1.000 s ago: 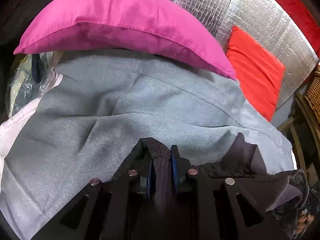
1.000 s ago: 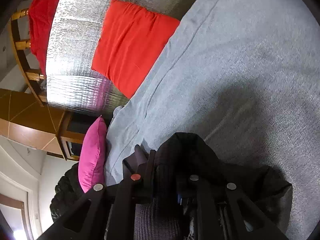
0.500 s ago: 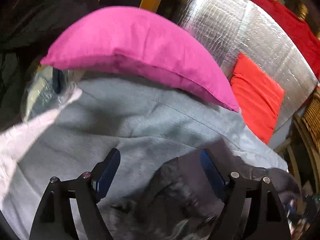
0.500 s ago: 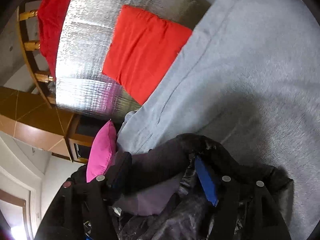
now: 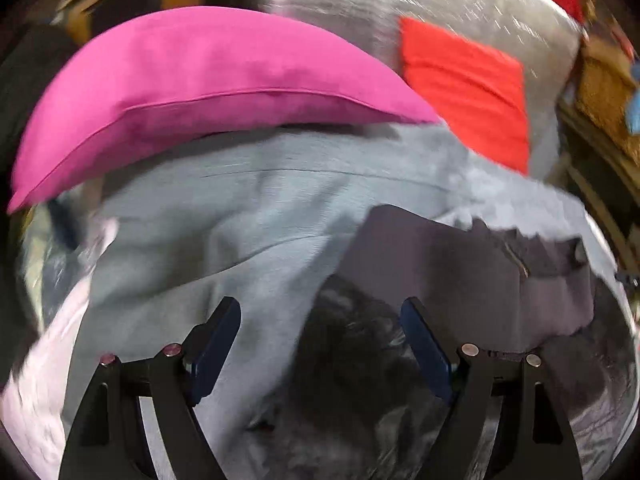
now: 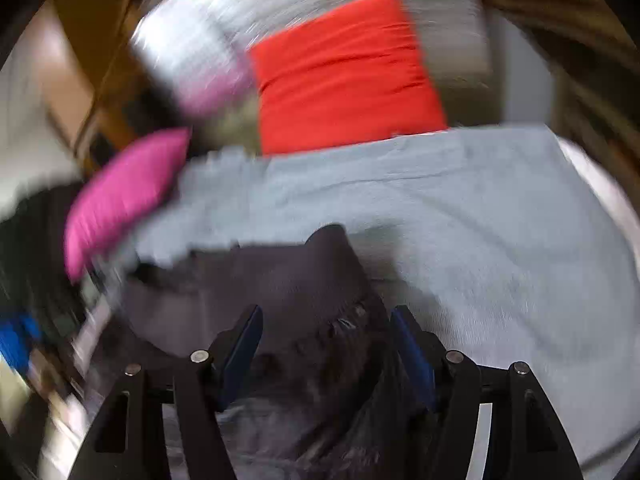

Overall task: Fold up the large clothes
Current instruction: 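Open both grippers and release the ribbed hem on the folded jacket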

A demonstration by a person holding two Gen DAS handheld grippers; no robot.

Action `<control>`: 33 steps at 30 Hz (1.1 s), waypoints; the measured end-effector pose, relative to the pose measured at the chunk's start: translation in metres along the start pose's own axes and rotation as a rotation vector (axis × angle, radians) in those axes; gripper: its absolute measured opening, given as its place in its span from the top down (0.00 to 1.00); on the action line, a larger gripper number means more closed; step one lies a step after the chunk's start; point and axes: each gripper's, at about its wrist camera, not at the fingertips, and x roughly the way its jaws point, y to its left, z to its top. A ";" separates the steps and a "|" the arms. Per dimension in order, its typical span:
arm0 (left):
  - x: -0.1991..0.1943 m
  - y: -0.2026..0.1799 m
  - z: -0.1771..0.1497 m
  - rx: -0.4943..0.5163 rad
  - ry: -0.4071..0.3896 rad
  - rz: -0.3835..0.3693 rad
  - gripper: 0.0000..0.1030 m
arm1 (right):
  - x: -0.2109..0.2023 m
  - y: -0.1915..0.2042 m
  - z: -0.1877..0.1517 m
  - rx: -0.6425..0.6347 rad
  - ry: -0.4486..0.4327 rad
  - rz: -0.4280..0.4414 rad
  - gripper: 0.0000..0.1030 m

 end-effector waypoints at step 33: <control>0.075 -0.006 0.017 -0.027 0.075 0.145 0.97 | 0.054 -0.033 0.022 0.057 0.037 -0.160 0.93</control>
